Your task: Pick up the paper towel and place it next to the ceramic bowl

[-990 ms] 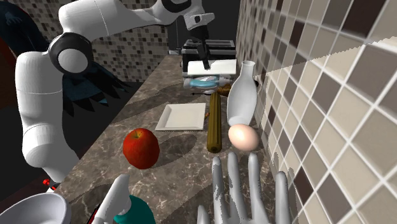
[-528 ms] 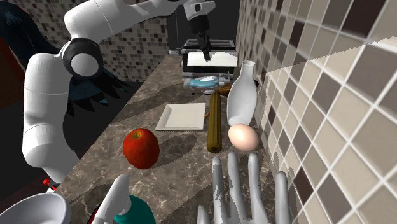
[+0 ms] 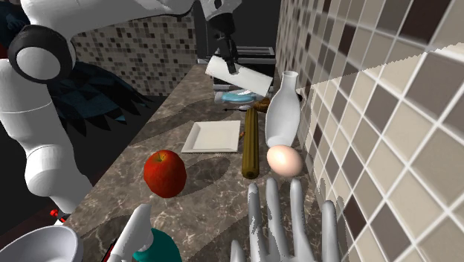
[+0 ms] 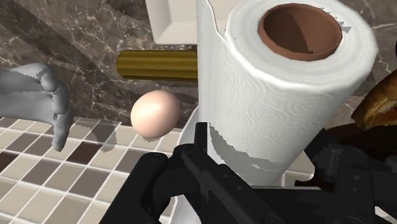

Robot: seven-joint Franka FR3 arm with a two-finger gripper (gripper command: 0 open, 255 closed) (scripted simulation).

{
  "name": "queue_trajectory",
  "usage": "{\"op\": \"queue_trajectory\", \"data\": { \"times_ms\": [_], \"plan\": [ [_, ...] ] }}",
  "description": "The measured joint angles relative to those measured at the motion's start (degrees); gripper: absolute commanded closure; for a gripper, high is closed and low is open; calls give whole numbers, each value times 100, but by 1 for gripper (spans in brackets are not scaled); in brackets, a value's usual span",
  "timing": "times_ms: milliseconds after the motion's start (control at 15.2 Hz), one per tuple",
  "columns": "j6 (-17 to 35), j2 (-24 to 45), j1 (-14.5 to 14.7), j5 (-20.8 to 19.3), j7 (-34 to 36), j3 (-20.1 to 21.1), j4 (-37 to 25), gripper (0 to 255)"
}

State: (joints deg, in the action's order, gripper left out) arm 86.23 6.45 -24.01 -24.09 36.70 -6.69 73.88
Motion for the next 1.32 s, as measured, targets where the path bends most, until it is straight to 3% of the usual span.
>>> {"op": "queue_trajectory", "data": {
  "times_ms": [66, 528, 1320],
  "plan": [
    [161, -322, -43, -22, -20, -33, 459, 255],
    [352, -1545, -266, -150, -452, -272, 1661, 255],
    [396, -3272, -688, -518, -1534, -894, 2921, 255]
  ]
}}
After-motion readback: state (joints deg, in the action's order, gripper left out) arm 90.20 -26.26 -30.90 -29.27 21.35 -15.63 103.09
